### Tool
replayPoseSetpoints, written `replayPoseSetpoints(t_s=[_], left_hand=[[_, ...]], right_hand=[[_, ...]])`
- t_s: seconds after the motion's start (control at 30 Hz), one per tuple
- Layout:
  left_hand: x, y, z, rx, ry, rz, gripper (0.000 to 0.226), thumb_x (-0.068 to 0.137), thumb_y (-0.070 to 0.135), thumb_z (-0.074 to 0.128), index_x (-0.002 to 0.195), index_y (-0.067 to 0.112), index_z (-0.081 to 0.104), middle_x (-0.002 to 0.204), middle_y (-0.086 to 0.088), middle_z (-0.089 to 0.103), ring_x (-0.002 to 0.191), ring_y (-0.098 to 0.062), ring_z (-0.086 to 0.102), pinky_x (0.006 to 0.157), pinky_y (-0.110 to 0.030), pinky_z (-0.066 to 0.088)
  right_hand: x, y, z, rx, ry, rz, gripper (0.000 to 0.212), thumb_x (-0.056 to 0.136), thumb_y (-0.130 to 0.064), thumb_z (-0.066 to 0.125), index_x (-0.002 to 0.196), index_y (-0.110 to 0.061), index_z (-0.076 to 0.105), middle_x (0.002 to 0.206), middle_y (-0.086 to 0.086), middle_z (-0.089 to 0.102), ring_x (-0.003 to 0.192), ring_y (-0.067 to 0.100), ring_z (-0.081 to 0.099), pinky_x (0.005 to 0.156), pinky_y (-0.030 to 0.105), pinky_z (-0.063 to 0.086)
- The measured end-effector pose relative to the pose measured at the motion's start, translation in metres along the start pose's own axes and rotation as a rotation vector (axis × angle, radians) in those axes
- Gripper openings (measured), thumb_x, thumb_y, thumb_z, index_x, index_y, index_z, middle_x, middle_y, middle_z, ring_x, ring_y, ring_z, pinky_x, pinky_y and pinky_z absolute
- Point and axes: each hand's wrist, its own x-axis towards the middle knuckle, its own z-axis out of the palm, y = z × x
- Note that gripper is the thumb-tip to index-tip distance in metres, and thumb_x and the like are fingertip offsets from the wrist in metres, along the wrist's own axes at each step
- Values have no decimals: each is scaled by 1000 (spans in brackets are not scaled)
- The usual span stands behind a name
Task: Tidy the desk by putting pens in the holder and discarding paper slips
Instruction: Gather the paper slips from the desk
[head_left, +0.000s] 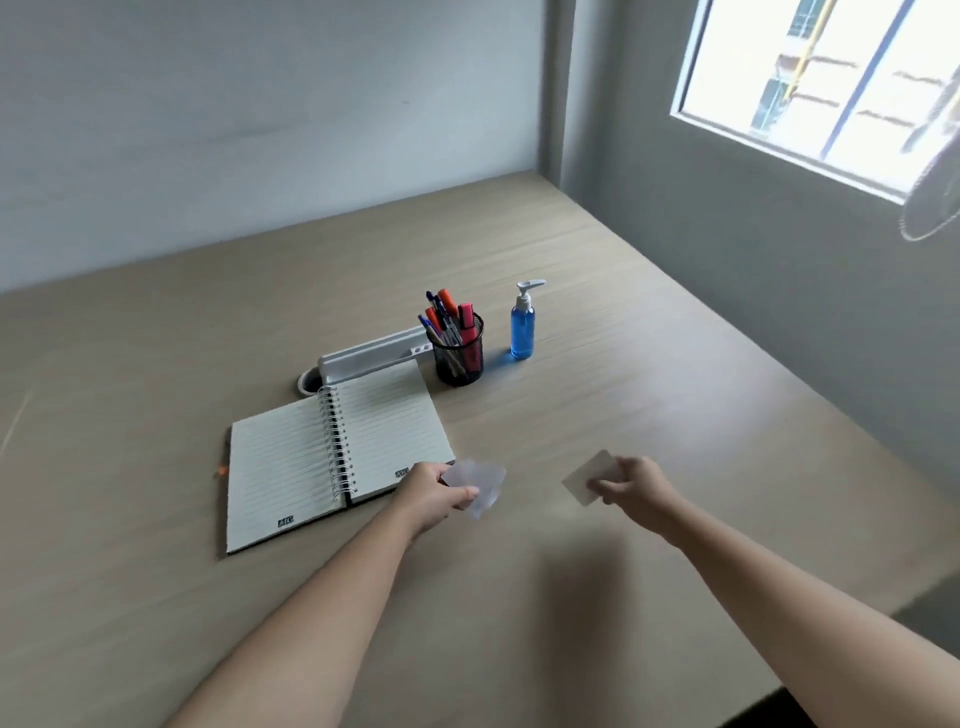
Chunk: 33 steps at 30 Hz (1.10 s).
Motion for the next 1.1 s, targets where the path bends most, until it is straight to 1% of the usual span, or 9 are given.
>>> replayPoseSetpoints(t_s=[0.1,0.27,0.4,0.5,0.6,0.73,0.83,0.9,1.1], left_hand=[[4,25,43,71,-138,61,12,81,10,68,76,20,66,70,2,64,66,-11,58,60,-22,41],[-7,73,150,194,-376,190,14,79,10,70,76,23,68,68,6,65,66,-11,57,55,-22,40],[-35,104,247,263,-546,274,13,82,5,67,92,13,69,71,2,64,61,-8,54,49,-17,37],[-63,113,320,329,-582,278,13,82,8,67,95,7,70,72,-1,65,62,-11,56,52,-16,41],[-96,108,393,419,-597,273,18,77,17,72,94,12,72,79,-1,70,68,-15,62,65,-27,47],[-128,90,470,537,-650,251,23,77,19,69,100,18,72,91,2,74,79,-10,68,72,-22,52],[-137,67,506,643,-685,211,16,79,16,67,94,18,72,77,8,70,65,1,61,57,-13,45],[-133,42,525,727,-708,177,17,80,17,68,96,16,72,81,5,70,64,0,60,55,-14,42],[-101,-47,561,931,-787,6,22,79,21,70,100,14,71,100,-5,74,96,-19,68,83,-29,50]], right_hand=[[-33,27,-28,32,121,74,30,83,-11,63,59,-27,54,57,-8,54,57,11,50,50,17,37],[-108,98,-91,110,321,201,13,83,-14,62,81,-26,63,67,-13,59,67,8,55,60,18,39],[-179,171,-134,207,493,334,1,82,-20,65,82,-21,65,77,-5,68,74,13,62,68,29,45],[-229,232,-156,251,570,429,4,81,-17,65,77,-18,64,80,2,69,75,19,61,70,32,44],[-279,294,-173,279,580,521,8,82,-13,61,86,-10,67,85,7,71,74,19,59,65,30,41],[-328,361,-185,292,587,637,7,79,-11,59,81,-12,65,79,4,68,72,19,59,58,25,41],[-346,407,-175,291,564,718,10,79,-14,61,85,-8,67,83,5,70,79,24,64,67,32,48],[-352,437,-157,318,530,790,14,79,-14,62,89,-5,66,87,8,71,83,27,65,70,34,49],[-348,506,-78,403,391,935,2,81,-16,62,81,-15,62,94,10,72,79,23,61,63,30,41]])
